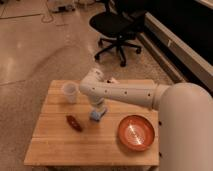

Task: Place the white sponge in the ceramic bowl

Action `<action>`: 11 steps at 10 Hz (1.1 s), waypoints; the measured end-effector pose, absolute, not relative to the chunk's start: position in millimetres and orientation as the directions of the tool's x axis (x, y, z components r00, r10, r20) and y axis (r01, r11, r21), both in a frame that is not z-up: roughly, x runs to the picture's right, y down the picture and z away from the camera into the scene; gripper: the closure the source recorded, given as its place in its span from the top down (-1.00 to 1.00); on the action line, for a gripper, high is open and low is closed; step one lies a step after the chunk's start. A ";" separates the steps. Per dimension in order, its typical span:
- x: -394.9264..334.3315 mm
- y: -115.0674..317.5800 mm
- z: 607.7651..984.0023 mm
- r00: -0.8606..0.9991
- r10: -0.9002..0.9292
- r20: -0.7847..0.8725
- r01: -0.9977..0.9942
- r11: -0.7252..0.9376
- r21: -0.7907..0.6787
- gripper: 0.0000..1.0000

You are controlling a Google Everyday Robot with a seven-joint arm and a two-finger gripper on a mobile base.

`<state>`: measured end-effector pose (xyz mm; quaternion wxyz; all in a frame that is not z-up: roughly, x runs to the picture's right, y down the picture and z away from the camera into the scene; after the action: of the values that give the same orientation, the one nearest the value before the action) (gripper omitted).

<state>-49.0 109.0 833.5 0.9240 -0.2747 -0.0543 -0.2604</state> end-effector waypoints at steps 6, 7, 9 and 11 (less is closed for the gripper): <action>-28.4 108.4 852.9 0.855 -0.448 0.261 0.517 0.709 -0.479 -0.24; -37.4 109.2 855.4 0.854 -0.448 0.263 0.519 0.709 -0.477 -0.24; -44.6 103.5 848.6 0.856 -0.448 0.258 0.516 0.711 -0.478 -0.24; -22.6 94.7 842.9 0.853 -0.448 0.267 0.521 0.707 -0.479 -0.24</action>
<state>-22.6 94.7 842.9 0.9214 -0.2785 -0.0656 -0.2629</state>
